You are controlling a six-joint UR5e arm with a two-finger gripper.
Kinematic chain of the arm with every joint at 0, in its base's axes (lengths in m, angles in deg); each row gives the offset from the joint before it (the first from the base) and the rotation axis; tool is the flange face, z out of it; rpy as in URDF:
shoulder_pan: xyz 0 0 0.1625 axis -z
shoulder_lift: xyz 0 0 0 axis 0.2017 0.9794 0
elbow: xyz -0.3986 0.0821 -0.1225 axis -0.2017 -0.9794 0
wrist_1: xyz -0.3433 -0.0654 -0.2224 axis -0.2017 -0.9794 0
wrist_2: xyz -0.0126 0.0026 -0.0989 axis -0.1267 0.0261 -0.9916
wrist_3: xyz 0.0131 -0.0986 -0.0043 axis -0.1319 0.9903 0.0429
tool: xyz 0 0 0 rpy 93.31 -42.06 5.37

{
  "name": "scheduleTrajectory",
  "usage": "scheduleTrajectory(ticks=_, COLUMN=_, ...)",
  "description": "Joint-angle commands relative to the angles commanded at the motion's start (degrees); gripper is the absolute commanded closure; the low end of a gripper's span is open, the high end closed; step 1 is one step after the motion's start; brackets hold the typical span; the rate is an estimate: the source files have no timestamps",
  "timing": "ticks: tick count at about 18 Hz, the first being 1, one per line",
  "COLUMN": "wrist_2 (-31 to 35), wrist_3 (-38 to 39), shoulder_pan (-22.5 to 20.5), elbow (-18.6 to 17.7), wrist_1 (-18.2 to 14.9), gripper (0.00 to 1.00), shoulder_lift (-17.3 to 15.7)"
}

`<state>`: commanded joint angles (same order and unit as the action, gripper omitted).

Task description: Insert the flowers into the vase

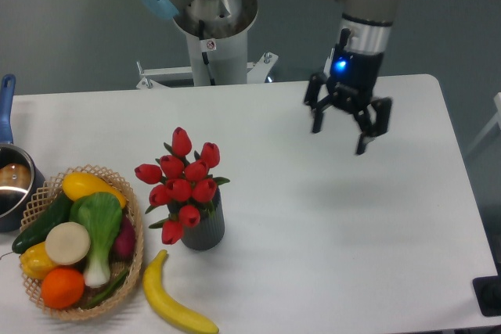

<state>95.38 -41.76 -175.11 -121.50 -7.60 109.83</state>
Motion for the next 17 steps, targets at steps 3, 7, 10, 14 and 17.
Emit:
scheduleTrajectory(ticks=3, wrist_2=7.3, wrist_3=-0.4, shoulder_pan=-1.0, elbow=2.1, wrist_1=-3.9, gripper=0.0, shoulder_lift=-1.2)
scheduleTrajectory(ticks=7, wrist_2=9.3, wrist_3=-1.5, shoulder_pan=-4.2, elbow=9.4, wrist_1=-18.5, gripper=0.0, shoulder_lift=-2.6)
scheduleTrajectory(ticks=10, wrist_2=9.3, wrist_3=-10.9, shoulder_pan=-7.1, elbow=11.0, wrist_1=-23.7, gripper=0.0, shoulder_lift=-2.9)
scheduleTrajectory(ticks=14, wrist_2=9.2, wrist_3=-22.3, shoulder_pan=-11.6, elbow=11.3, wrist_1=-27.1, gripper=0.0, shoulder_lift=-4.1)
scheduleTrajectory(ticks=17, wrist_2=7.9, wrist_3=-24.4, shoulder_pan=-13.7, elbow=11.2, wrist_1=-28.0, gripper=0.0, shoulder_lift=-4.7)
